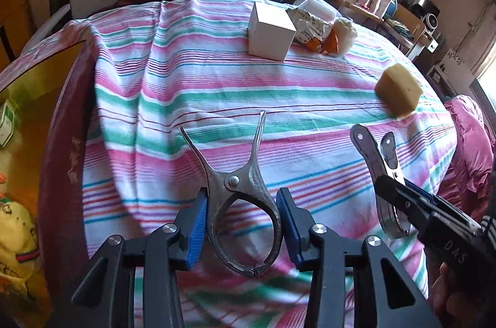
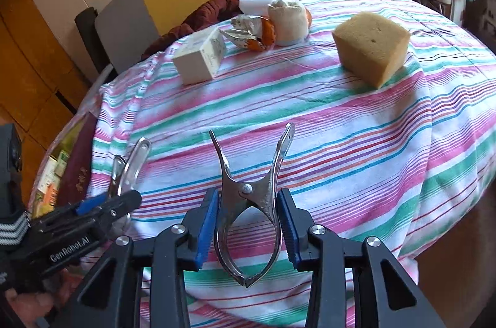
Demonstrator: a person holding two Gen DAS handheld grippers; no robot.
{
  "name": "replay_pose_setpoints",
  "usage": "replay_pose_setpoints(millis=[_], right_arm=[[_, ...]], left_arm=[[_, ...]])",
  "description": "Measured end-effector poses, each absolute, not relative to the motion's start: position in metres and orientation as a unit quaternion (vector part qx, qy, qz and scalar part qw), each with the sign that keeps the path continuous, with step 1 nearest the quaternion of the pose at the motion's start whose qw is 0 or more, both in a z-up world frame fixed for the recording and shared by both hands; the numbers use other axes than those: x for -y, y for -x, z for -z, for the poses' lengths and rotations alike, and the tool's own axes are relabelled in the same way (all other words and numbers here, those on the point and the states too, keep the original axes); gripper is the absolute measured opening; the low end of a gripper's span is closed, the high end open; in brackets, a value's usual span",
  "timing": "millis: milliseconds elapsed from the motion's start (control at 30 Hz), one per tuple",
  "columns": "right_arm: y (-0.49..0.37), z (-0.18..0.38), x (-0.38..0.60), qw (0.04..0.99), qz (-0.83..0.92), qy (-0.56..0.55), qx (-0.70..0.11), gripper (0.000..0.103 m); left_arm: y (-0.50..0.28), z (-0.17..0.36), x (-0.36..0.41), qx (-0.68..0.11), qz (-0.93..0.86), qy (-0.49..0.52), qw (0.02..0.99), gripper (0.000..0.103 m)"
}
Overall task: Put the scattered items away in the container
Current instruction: 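Carry both metal spring clips over the gold tray with both tools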
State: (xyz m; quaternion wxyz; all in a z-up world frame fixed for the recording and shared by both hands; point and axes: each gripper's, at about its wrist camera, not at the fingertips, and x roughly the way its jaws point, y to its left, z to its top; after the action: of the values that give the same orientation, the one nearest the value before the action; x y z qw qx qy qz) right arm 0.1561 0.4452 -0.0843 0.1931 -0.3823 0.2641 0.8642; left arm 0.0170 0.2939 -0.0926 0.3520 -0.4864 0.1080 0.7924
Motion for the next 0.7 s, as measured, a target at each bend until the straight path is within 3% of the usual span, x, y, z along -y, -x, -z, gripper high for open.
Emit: replay_pose_setpoints(millis=[367,700], right_arm=[[-0.143,0.042,-0.402,0.122,-0.884,0.353,-0.281,0.039],[-0.101,0.017,-0.325,0.032,-0.893,0.359,-0.27,0.039]], left_arm=[[-0.03,0.045,-0.245,-0.073,-0.813,0.448,0.365,0.043],[-0.01,0.017,-0.149,-0.038,-0.847,0.425,0.317,0.043]])
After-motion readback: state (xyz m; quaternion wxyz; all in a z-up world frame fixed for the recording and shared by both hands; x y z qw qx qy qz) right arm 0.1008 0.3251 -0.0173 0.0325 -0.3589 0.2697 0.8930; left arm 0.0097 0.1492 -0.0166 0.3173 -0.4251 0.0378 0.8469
